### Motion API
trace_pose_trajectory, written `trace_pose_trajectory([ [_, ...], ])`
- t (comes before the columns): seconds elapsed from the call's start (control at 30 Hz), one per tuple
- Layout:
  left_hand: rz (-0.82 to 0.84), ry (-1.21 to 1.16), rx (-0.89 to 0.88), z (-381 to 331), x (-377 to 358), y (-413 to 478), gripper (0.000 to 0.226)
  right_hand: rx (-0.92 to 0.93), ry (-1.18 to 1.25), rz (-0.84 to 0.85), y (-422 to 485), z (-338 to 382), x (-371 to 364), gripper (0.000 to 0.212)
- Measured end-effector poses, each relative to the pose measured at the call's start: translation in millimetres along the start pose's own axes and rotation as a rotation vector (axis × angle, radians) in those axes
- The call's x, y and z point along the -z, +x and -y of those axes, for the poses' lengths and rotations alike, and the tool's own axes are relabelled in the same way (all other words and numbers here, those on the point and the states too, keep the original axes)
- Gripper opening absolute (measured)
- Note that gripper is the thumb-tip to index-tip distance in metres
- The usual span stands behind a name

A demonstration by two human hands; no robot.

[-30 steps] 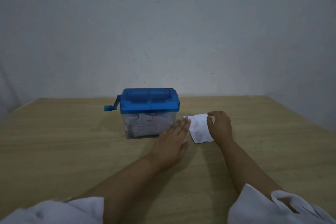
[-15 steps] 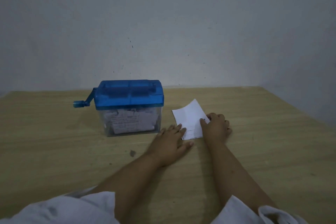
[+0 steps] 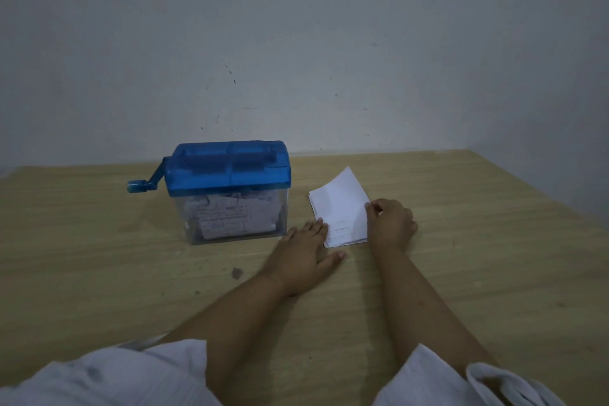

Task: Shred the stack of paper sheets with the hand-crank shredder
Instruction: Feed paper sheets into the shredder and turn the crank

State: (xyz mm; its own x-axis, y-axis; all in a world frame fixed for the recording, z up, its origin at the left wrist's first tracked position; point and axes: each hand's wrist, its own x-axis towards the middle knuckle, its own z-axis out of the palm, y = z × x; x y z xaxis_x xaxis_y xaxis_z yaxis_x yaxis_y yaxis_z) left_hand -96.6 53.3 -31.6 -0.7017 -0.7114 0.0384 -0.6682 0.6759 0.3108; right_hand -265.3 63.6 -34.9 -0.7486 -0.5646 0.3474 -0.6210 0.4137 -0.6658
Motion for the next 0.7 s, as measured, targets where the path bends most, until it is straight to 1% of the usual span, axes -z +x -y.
trace_pose_trajectory([
  [0.07, -0.039, -0.051, 0.019, -2, 1, -1, 0.071, -0.005, 0.198, -0.027, -2, 0, 2, 0.022],
  [0.13, -0.147, -0.136, 0.010, -2, 2, -3, 0.067, -0.044, 0.380, -0.024, -3, 4, 5, 0.021],
  [0.17, -0.230, -0.200, -0.019, -1, 2, -4, 0.060, -0.067, 0.450, -0.019, -4, 7, 8, 0.020],
  [0.23, -0.412, -0.356, -0.077, 0, 3, -10, 0.037, -0.125, 0.582, -0.006, -4, 14, 13, 0.021],
  [0.3, -0.534, -0.521, -0.052, -4, 9, -19, 0.021, -0.174, 0.710, 0.009, -6, 26, 20, 0.020],
  [0.33, -0.563, -0.600, -0.037, -8, 15, -23, 0.018, -0.193, 0.771, 0.018, -7, 34, 25, 0.018],
  [0.43, -0.576, -0.790, -0.032, -17, 47, -32, 0.027, -0.199, 0.905, 0.049, -13, 61, 35, 0.011],
  [0.53, -0.530, -0.867, 0.035, -15, 87, -38, 0.044, -0.148, 0.963, 0.103, -23, 91, 41, 0.011],
  [0.57, -0.534, -0.874, 0.057, -8, 100, -42, 0.044, -0.132, 0.975, 0.127, -29, 102, 41, 0.012],
  [0.7, -0.587, -0.762, 0.120, 22, 143, -52, 0.030, -0.044, 0.947, 0.220, -42, 135, 41, 0.019],
])
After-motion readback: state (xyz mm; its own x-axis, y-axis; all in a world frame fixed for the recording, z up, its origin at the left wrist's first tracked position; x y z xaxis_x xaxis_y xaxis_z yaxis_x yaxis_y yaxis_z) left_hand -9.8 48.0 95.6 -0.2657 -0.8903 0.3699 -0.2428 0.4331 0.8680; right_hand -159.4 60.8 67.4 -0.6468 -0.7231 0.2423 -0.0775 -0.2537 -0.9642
